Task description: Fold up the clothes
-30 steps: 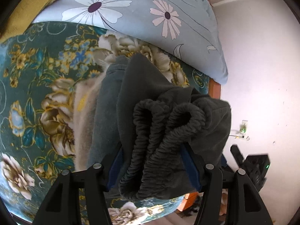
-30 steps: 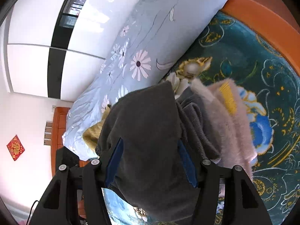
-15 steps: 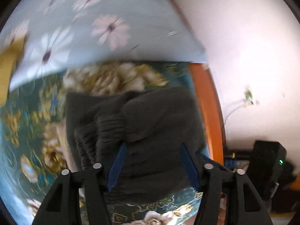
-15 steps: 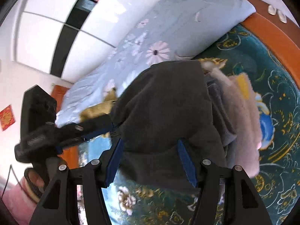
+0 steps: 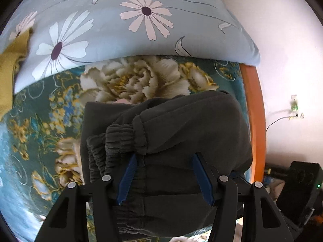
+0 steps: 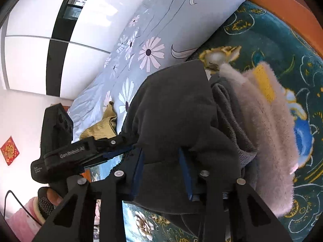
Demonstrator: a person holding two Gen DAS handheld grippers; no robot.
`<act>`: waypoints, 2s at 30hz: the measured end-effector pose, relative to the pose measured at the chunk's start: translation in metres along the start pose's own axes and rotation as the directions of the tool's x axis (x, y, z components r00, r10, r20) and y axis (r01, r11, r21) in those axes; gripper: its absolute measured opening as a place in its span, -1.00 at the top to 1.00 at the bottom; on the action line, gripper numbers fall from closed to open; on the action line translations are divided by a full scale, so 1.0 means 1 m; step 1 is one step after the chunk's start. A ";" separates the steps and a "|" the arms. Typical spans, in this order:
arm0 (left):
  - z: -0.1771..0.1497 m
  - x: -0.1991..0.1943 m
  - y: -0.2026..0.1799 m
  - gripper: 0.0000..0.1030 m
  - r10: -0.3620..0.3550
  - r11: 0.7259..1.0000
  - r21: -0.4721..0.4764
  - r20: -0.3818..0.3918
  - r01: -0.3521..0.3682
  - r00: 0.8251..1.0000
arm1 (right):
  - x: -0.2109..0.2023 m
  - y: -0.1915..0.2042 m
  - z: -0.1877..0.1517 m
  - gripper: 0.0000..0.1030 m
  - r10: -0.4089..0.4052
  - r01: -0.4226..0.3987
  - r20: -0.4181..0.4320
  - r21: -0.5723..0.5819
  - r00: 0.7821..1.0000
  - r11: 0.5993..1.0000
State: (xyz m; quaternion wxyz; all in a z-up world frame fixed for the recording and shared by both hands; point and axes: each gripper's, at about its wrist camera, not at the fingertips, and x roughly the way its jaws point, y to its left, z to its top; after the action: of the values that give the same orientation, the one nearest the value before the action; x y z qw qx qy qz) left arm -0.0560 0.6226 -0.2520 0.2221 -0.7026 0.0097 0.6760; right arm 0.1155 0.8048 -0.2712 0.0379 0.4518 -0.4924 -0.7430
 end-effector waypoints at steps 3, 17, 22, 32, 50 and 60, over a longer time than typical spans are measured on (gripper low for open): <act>-0.007 -0.012 -0.001 -0.20 -0.037 0.999 0.015 0.014 0.037 0.999 | -0.009 0.003 -0.001 0.27 0.009 -0.009 -0.005 0.007 1.000 1.000; -0.115 -0.064 0.031 -0.33 -0.048 0.999 -0.010 0.088 0.049 0.995 | -0.066 0.018 -0.088 -0.19 -0.104 0.104 0.008 -0.122 0.995 0.987; -0.156 -0.053 0.043 -0.50 0.047 0.997 -0.067 0.090 -0.041 0.995 | -0.050 0.024 -0.109 -0.39 -0.176 0.168 -0.030 -0.176 0.984 0.970; -0.191 -0.058 0.049 -0.84 0.203 0.976 -0.106 0.119 -0.191 0.972 | -0.034 0.042 -0.139 -0.67 -0.280 0.260 -0.032 -0.282 0.959 0.923; -0.230 -0.085 0.032 -1.00 0.334 0.941 -0.034 0.257 -0.337 0.907 | -0.045 0.075 -0.170 -0.91 -0.324 0.321 0.054 -0.352 0.945 0.879; -0.235 -0.086 0.032 -1.00 0.360 0.925 0.005 0.312 -0.381 0.879 | -0.040 0.082 -0.174 -0.91 -0.355 0.360 0.089 -0.394 0.931 0.846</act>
State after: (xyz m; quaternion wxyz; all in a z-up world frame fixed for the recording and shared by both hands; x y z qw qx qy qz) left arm 0.1488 0.4923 -0.1822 0.1108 -0.5670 0.1319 0.8055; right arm 0.2308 0.6613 -0.2022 -0.0121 0.5131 -0.2360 -0.8251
